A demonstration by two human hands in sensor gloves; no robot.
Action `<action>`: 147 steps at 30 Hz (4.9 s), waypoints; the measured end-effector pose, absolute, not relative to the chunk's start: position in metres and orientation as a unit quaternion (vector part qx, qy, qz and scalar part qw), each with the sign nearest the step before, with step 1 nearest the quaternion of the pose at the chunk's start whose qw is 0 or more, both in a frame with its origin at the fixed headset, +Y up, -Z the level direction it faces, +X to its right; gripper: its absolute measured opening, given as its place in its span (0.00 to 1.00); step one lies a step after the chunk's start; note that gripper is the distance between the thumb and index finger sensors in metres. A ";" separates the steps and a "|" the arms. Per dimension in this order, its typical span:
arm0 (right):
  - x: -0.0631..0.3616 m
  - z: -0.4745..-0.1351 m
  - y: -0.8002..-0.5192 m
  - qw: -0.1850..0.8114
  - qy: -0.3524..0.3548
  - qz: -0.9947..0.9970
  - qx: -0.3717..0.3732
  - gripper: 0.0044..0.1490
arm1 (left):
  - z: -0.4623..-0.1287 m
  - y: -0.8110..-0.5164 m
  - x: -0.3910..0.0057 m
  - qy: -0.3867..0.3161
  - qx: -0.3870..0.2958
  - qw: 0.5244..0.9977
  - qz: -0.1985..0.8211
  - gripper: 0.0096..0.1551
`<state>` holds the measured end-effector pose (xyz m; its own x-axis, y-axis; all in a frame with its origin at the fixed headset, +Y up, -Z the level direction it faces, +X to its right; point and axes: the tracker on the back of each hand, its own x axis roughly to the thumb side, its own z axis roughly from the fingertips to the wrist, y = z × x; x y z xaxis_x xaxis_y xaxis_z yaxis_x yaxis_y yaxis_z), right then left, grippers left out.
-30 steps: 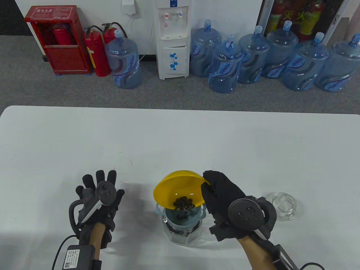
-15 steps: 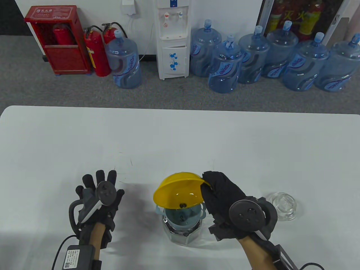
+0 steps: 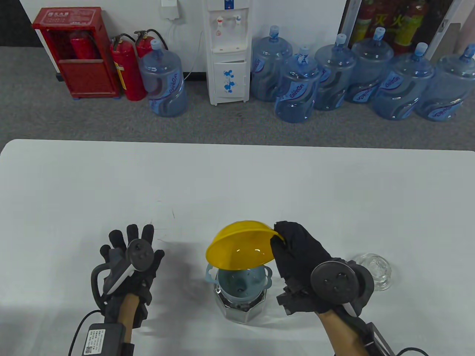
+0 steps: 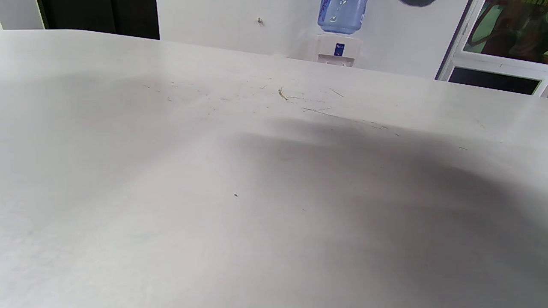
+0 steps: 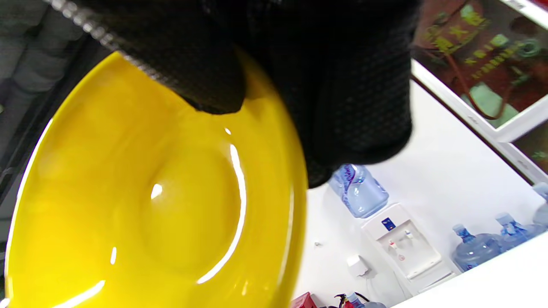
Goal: Transfer coffee beans through funnel into glass jar
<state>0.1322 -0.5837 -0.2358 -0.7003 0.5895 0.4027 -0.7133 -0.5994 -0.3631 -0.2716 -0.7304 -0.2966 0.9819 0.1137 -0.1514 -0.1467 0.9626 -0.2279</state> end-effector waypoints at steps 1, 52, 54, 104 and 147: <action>0.136 -0.238 -0.583 0.373 -0.254 0.885 0.113 0.25 | -0.297 -0.730 -0.272 0.069 -0.120 0.988 0.066 0.40; 0.239 -0.357 -0.758 0.439 -0.019 0.825 -0.354 0.30 | -0.299 -0.731 -0.280 0.080 -0.135 0.985 0.070 0.41; 0.240 -0.357 -0.761 0.451 -0.017 0.818 -0.356 0.30 | -0.299 -0.731 -0.280 0.080 -0.136 0.985 0.070 0.41; 0.092 -0.198 -0.620 0.127 -0.059 0.920 0.366 0.36 | -0.298 -0.735 -0.273 0.069 -0.134 0.986 0.073 0.41; 0.216 -0.308 -0.655 0.444 -0.193 0.872 -0.068 0.22 | -0.299 -0.732 -0.273 0.069 -0.139 0.985 0.077 0.40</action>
